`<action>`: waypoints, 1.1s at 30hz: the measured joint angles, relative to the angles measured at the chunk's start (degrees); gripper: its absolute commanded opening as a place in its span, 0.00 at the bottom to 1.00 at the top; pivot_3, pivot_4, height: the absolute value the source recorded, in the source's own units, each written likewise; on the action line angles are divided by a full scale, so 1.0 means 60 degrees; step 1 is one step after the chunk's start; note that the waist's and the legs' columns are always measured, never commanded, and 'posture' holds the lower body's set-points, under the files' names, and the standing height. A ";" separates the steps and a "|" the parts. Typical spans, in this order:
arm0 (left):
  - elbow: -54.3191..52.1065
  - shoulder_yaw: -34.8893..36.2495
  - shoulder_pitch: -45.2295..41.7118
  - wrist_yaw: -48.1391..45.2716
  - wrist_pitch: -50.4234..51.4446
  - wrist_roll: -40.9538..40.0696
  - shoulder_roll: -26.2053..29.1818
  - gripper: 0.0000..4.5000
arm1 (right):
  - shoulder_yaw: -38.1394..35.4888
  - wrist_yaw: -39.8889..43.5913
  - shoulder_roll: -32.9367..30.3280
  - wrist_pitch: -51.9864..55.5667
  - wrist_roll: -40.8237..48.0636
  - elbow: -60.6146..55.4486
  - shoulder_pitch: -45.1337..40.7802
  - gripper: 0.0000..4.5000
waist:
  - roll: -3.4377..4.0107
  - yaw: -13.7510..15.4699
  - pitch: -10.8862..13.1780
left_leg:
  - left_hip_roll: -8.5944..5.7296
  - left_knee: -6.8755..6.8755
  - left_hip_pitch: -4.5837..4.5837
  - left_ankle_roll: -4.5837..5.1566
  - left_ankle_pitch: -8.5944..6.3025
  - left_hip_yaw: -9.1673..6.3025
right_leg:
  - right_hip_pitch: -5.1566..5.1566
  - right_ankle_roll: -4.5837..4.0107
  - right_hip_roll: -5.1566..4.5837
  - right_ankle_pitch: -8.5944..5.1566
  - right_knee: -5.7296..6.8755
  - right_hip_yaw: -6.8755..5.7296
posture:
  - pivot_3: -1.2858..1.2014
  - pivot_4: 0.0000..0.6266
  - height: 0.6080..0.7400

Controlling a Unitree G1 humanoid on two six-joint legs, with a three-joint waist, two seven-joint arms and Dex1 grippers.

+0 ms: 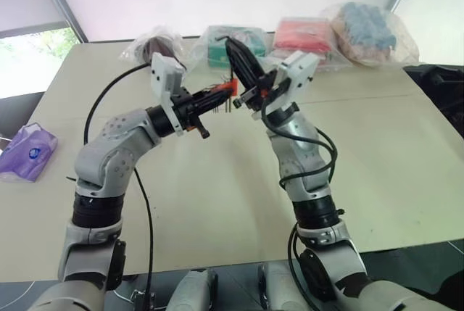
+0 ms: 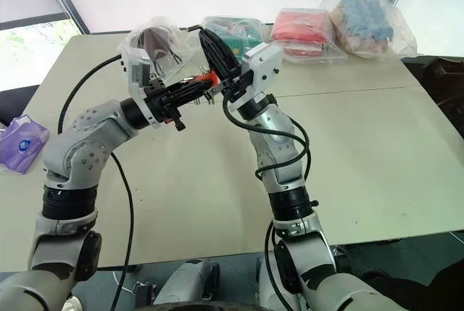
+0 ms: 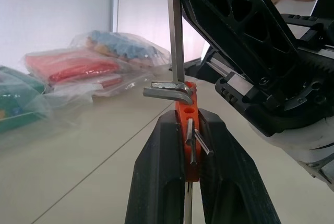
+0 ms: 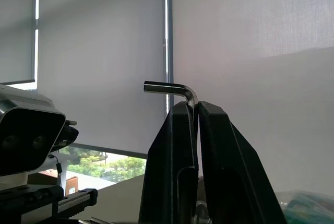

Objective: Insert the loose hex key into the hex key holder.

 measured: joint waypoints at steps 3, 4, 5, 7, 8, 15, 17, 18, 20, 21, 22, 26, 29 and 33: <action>0.0000 0.0000 0.0000 0.0006 0.0011 0.0000 0.0000 0.00 | -0.0001 0.0004 -0.0021 -0.0071 -0.0002 0.0044 -0.0001 0.01 | 0.0000 0.0000 0.0000 | 0.0000 0.0000 0.0000 0.0000 0.0000 0.0000 | 0.0000 0.0000 0.0000 0.0000 0.0000 0.0000 | 0.52 0.24 1.00; 0.0000 0.0000 0.0000 0.0008 0.0015 0.0001 0.0000 0.00 | -0.0002 0.0005 -0.0027 -0.0093 -0.0002 0.0058 -0.0001 0.01 | 0.0000 0.0000 0.0000 | 0.0000 0.0000 0.0000 0.0000 0.0000 0.0000 | 0.0000 0.0000 0.0000 0.0000 0.0000 0.0000 | 0.52 0.24 1.00; 0.0000 0.0000 0.0000 0.0009 0.0015 0.0001 0.0000 0.00 | -0.0001 0.0006 -0.0034 -0.0107 -0.0002 0.0063 -0.0001 0.01 | 0.0000 0.0001 0.0000 | 0.0000 0.0000 0.0000 0.0000 0.0000 0.0000 | 0.0000 0.0000 0.0000 0.0000 0.0000 0.0000 | 0.52 0.24 1.00; 0.0001 0.0000 0.0000 0.0010 0.0015 0.0004 0.0001 0.00 | -0.0007 0.0009 -0.0068 -0.0132 -0.0001 0.0068 -0.0001 0.01 | 0.0000 0.0000 0.0000 | 0.0000 0.0000 0.0000 -0.0001 0.0000 0.0000 | 0.0000 0.0000 0.0000 0.0000 0.0000 0.0000 | 0.52 0.24 1.00; 0.0001 0.0000 0.0000 0.0010 0.0015 0.0006 0.0002 0.00 | -0.0008 0.0012 -0.0090 -0.0139 0.0000 0.0068 -0.0001 0.01 | 0.0000 0.0001 0.0000 | 0.0000 0.0000 0.0000 0.0000 0.0000 0.0000 | 0.0000 0.0000 0.0000 0.0000 0.0000 0.0000 | 0.52 0.24 1.00; 0.0012 0.0000 0.0000 0.0010 0.0006 0.0028 0.0019 0.00 | -0.0097 0.0005 -0.0188 -0.0154 0.0003 0.0068 -0.0001 0.01 | 0.0000 0.0001 0.0000 | 0.0000 0.0000 0.0000 -0.0001 0.0000 0.0000 | 0.0000 0.0000 0.0000 0.0000 0.0000 0.0000 | 0.52 0.24 1.00; 0.0014 0.0000 -0.0001 0.0010 0.0003 0.0028 0.0019 0.00 | -0.0099 0.0003 -0.0187 -0.0154 0.0002 0.0068 -0.0001 0.01 | 0.0000 0.0001 0.0000 | 0.0000 0.0000 0.0000 0.0000 0.0000 0.0000 | 0.0000 0.0000 0.0000 0.0000 0.0000 0.0000 | 0.52 0.24 1.00; 0.0015 0.0000 -0.0001 0.0010 0.0002 0.0028 0.0019 0.00 | -0.0099 0.0003 -0.0186 -0.0154 0.0002 0.0068 -0.0001 0.01 | 0.0000 0.0001 0.0000 | 0.0000 0.0000 0.0000 0.0000 0.0000 0.0000 | 0.0000 0.0000 0.0000 0.0000 0.0000 0.0000 | 0.52 0.24 1.00; 0.0017 0.0000 -0.0001 0.0010 0.0000 0.0028 0.0018 0.00 | -0.0096 0.0003 -0.0184 -0.0154 0.0002 0.0068 -0.0001 0.01 | 0.0000 0.0001 0.0000 | 0.0000 0.0000 0.0000 0.0000 0.0000 0.0000 | -0.0001 0.0000 0.0000 0.0000 0.0000 0.0000 | 0.52 0.24 1.00; 0.0017 0.0000 -0.0001 0.0010 -0.0001 0.0028 0.0018 0.00 | -0.0093 0.0003 -0.0183 -0.0154 0.0002 0.0068 -0.0001 0.01 | 0.0000 0.0001 0.0000 | 0.0000 0.0000 0.0000 -0.0001 0.0000 0.0000 | -0.0001 0.0000 0.0000 0.0000 0.0000 0.0000 | 0.52 0.24 1.00; 0.0018 0.0000 -0.0001 0.0010 -0.0001 0.0028 0.0018 0.00 | -0.0084 0.0004 -0.0182 -0.0154 0.0002 0.0068 -0.0001 0.01 | 0.0000 0.0001 0.0000 | 0.0000 0.0000 0.0000 -0.0001 0.0000 0.0000 | -0.0001 0.0000 0.0000 0.0000 0.0000 0.0000 | 0.52 0.24 1.00; 0.0020 0.0000 -0.0001 0.0012 0.0000 0.0029 0.0016 0.00 | -0.0016 0.0009 -0.0177 -0.0153 0.0002 0.0068 -0.0001 0.01 | 0.0000 0.0001 0.0000 | 0.0000 0.0000 0.0000 0.0000 0.0000 0.0000 | -0.0001 0.0000 0.0000 0.0000 0.0000 0.0000 | 0.52 0.24 1.00; 0.0032 0.0000 -0.0001 0.0015 0.0000 0.0030 0.0015 0.00 | 0.0030 0.0012 -0.0164 -0.0153 0.0003 0.0068 -0.0001 0.01 | 0.0000 0.0001 0.0000 | 0.0000 0.0000 0.0000 -0.0001 0.0000 0.0000 | -0.0001 0.0000 0.0000 0.0000 0.0000 0.0000 | 0.52 0.24 1.00; 0.0053 0.0000 -0.0001 0.0024 -0.0003 0.0033 0.0013 0.00 | 0.0066 0.0028 -0.0166 -0.0141 0.0002 0.0068 -0.0001 0.01 | 0.0000 0.0001 0.0000 | 0.0000 0.0000 -0.0001 -0.0001 0.0000 0.0000 | -0.0001 0.0000 0.0000 0.0000 0.0000 0.0000 | 0.52 0.24 1.00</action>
